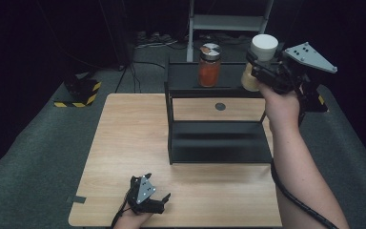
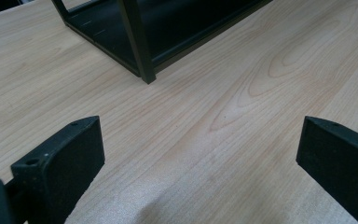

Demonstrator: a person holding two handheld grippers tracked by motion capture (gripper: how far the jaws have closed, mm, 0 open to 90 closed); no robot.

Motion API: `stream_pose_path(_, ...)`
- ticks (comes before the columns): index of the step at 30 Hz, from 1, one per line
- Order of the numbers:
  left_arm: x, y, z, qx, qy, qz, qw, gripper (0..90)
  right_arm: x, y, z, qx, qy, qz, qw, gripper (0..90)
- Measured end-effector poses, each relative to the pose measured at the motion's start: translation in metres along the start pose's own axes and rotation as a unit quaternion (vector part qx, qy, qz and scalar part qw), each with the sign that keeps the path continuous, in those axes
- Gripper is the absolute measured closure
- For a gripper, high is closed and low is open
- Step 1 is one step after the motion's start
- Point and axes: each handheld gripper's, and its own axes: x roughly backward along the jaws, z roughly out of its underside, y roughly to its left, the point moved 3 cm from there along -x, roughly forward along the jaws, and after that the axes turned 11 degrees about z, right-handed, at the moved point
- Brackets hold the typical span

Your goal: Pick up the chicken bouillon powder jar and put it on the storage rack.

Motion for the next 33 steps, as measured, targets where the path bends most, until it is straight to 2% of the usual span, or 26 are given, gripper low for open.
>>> stream_pose_path(18,0.002,0.002,0.002,0.005,-0.007,0.003,1.0,1.0,-0.026,0.003,0.015,-0.01,0.001,0.012,0.9999,33.3)
stream_pose_path(33,0.002,0.002,0.002,0.005,-0.007,0.003,1.0,1.0,-0.031,0.003,0.018,-0.011,0.006,0.014,0.9998,33.3)
